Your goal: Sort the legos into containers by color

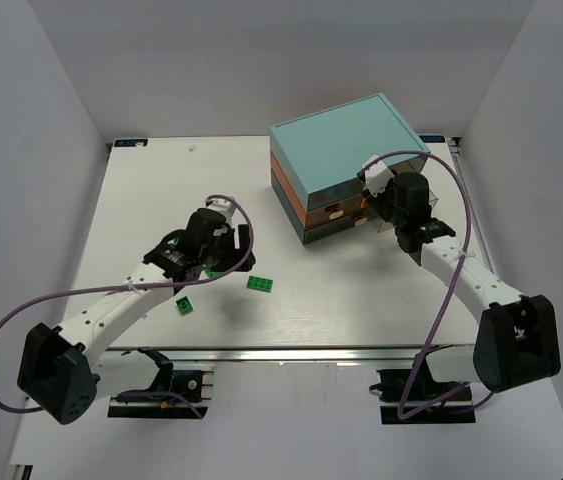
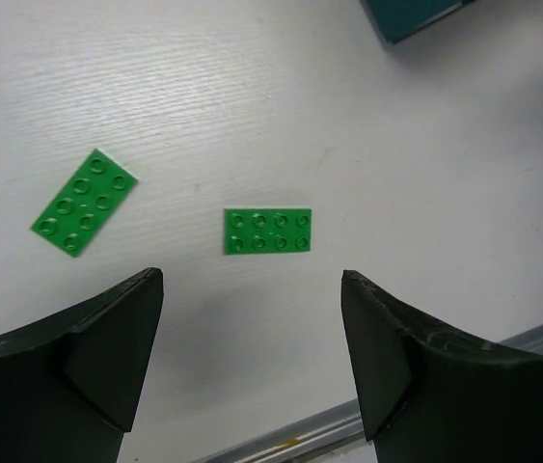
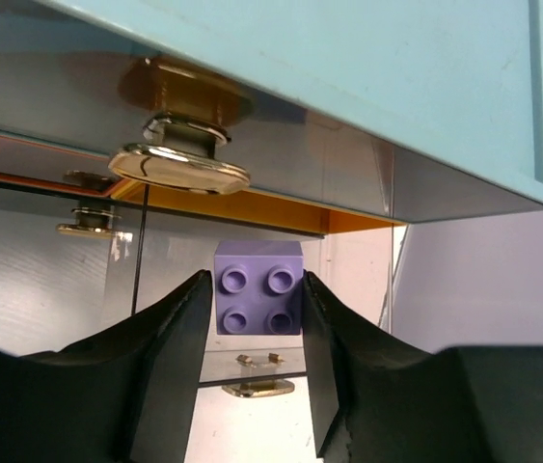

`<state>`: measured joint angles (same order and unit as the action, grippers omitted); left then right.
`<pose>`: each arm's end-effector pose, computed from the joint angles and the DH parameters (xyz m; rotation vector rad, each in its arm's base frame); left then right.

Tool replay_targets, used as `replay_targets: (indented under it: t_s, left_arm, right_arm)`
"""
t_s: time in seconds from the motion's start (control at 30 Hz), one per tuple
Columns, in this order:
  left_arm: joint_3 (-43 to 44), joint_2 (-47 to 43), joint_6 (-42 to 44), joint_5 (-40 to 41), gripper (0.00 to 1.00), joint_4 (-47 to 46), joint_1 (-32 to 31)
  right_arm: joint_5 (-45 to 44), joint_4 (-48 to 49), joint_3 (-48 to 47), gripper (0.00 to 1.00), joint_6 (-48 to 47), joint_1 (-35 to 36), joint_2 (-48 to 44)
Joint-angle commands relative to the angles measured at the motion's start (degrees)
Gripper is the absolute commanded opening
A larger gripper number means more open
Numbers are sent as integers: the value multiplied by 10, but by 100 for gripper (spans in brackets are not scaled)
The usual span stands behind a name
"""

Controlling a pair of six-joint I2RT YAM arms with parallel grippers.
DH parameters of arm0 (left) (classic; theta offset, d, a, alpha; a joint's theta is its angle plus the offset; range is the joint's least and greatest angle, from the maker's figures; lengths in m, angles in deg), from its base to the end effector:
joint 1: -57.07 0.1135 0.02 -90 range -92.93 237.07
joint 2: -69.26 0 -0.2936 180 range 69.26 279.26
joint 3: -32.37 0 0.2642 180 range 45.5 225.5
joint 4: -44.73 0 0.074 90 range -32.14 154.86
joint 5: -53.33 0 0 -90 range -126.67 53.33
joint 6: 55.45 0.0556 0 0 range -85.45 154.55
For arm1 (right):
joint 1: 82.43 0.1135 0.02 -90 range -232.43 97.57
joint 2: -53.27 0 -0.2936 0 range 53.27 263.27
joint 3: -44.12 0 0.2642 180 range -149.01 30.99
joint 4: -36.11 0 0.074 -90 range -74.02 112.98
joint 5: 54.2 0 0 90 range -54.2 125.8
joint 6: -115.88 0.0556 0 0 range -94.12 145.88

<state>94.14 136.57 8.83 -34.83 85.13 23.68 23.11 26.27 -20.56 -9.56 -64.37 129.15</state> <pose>0.2179 -0.1415 0.2658 0.1462 2.4156 -0.4492 0.3149 0.0898 0.3009 -0.7430 1.8041 -0.4157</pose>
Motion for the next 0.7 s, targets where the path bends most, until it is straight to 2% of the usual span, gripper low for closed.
replay_targets:
  t_s: [0.0, 0.3, 0.5, 0.63, 0.67]
  left_arm:
    - [23, -21, 1, 69, 84, 41, 7]
    - [29, -16, -7, 86, 85, 58, 31]
    - [42, -21, -4, 103, 86, 69, 49]
    - [45, -36, -5, 119, 86, 80, 55]
    - [43, -42, -6, 126, 86, 82, 61]
  right_arm:
    - [8, 4, -25, 50, 15, -7, -4]
    - [29, -1, -16, 54, 24, -25, -13]
    - [43, -5, -13, 61, 30, -34, -18]
    - [72, -9, -6, 59, 40, -39, -47]
    - [91, -15, -4, 52, 51, -42, -60]
